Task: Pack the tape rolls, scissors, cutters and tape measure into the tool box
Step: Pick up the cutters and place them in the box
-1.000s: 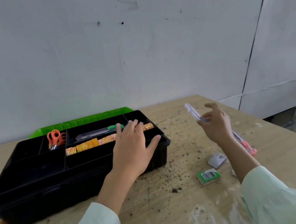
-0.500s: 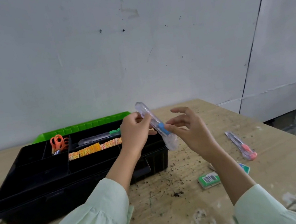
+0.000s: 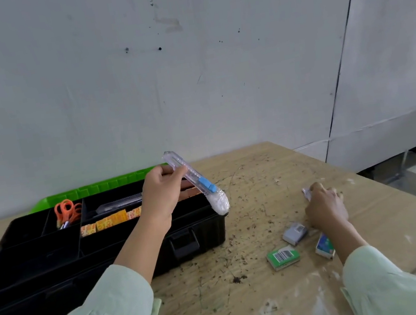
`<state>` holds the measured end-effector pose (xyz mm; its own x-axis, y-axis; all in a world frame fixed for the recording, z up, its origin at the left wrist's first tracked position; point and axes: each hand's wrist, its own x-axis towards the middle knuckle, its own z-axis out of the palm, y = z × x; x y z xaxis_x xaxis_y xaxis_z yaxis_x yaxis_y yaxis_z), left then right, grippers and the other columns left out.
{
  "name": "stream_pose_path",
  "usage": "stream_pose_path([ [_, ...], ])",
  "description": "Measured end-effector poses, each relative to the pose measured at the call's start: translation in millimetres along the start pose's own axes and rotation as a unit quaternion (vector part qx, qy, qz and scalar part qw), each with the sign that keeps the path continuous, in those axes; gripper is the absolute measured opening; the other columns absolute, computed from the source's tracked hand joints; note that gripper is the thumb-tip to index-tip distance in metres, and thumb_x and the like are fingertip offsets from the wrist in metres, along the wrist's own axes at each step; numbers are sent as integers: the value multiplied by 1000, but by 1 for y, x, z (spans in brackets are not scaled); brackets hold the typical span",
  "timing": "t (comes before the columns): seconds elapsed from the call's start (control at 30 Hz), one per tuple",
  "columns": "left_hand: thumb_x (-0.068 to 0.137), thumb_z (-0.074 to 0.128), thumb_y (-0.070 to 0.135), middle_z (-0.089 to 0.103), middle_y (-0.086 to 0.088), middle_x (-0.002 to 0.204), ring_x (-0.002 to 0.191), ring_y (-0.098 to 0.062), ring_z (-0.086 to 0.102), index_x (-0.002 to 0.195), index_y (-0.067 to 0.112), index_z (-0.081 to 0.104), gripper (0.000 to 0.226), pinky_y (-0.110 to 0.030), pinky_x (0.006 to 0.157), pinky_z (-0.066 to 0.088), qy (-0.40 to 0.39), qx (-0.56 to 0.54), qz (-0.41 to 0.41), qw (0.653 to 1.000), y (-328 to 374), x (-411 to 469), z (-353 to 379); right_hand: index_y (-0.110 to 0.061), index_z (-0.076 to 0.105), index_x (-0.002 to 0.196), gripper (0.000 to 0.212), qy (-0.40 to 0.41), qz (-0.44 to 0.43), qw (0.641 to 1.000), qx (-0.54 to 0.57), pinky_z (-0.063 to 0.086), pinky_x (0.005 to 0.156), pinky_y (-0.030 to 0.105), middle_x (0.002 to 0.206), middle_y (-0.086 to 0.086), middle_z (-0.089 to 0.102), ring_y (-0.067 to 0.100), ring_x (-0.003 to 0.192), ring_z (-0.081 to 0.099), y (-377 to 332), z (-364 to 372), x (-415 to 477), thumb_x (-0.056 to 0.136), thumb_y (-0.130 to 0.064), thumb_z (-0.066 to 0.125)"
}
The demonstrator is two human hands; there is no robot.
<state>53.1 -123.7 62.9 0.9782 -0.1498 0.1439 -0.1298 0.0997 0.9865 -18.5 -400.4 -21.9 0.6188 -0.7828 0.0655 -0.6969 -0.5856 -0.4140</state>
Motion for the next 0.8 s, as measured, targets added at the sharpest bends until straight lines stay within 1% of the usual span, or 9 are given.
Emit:
stream_pose_path([
  [0.07, 90, 60, 10, 67, -22, 98, 82, -27, 71, 88, 5, 53, 9, -39, 67, 60, 4, -16, -1, 1000, -2, 2, -1, -5, 42, 131, 45, -2, -21, 998, 66, 41, 84, 41, 126, 25, 49, 37, 120, 41, -4, 2, 0, 88, 7, 43],
  [0.17, 86, 65, 10, 65, -19, 102, 90, -27, 69, 97, 7, 50, 18, -45, 71, 60, 23, -29, 3, 999, -4, 5, -5, -5, 41, 134, 51, -14, -62, 979, 192, 38, 72, 31, 118, 23, 57, 34, 109, 49, -20, 1, -7, 86, 10, 43],
  [0.27, 82, 69, 9, 61, -13, 110, 101, -27, 65, 110, 19, 49, 36, -52, 84, 55, 43, -44, 21, 998, -2, 7, -14, -8, 44, 135, 45, -22, -100, 944, 315, 39, 53, 24, 114, 15, 64, 20, 81, 56, -46, -8, -22, 92, 3, 47],
  [0.33, 82, 69, 8, 56, -12, 115, 103, -27, 63, 115, 30, 50, 43, -51, 85, 55, 62, -23, 51, 997, 1, 7, -23, -11, 46, 134, 41, -26, -131, 918, 373, 39, 53, 20, 116, 9, 65, 10, 76, 56, -64, -15, -31, 94, -2, 49],
  [0.37, 83, 67, 7, 56, -13, 115, 102, -26, 64, 112, 29, 53, 40, -49, 82, 56, 71, -6, 71, 995, 4, 7, -29, -12, 48, 134, 40, -29, -150, 906, 395, 40, 55, 19, 117, 7, 65, 10, 79, 58, -75, -18, -36, 95, -3, 50],
  [0.43, 85, 63, 3, 58, -17, 109, 92, -24, 67, 99, 16, 60, 19, -40, 69, 60, 87, 6, 102, 991, 11, 7, -41, -15, 51, 132, 39, -31, -197, 883, 425, 43, 64, 17, 118, 5, 65, 13, 94, 60, -94, -25, -46, 94, -5, 52],
  [0.5, 85, 64, 1, 61, -17, 102, 87, -23, 69, 84, 10, 61, 9, -31, 61, 59, 127, 14, 110, 986, 17, 8, -61, -16, 52, 131, 38, -46, -257, 863, 432, 44, 71, 15, 117, 2, 64, 13, 103, 59, -117, -31, -57, 95, -6, 53],
  [0.63, 78, 72, 1, 64, -11, 87, 79, -23, 70, 76, 5, 58, 15, -28, 59, 60, 200, 55, 116, 971, 22, 16, -104, -16, 54, 129, 38, -88, -378, 851, 354, 44, 86, 22, 111, -1, 62, 11, 105, 57, -159, -38, -72, 94, -1, 51],
  [0.8, 74, 76, -3, 63, -18, 86, 72, -27, 70, 74, 1, 55, 20, -32, 58, 60, 175, 129, 45, 975, 12, 27, -133, -18, 55, 128, 43, -109, -432, 856, 264, 37, 81, 20, 109, 2, 62, 13, 101, 56, -199, -30, -74, 90, 3, 49],
])
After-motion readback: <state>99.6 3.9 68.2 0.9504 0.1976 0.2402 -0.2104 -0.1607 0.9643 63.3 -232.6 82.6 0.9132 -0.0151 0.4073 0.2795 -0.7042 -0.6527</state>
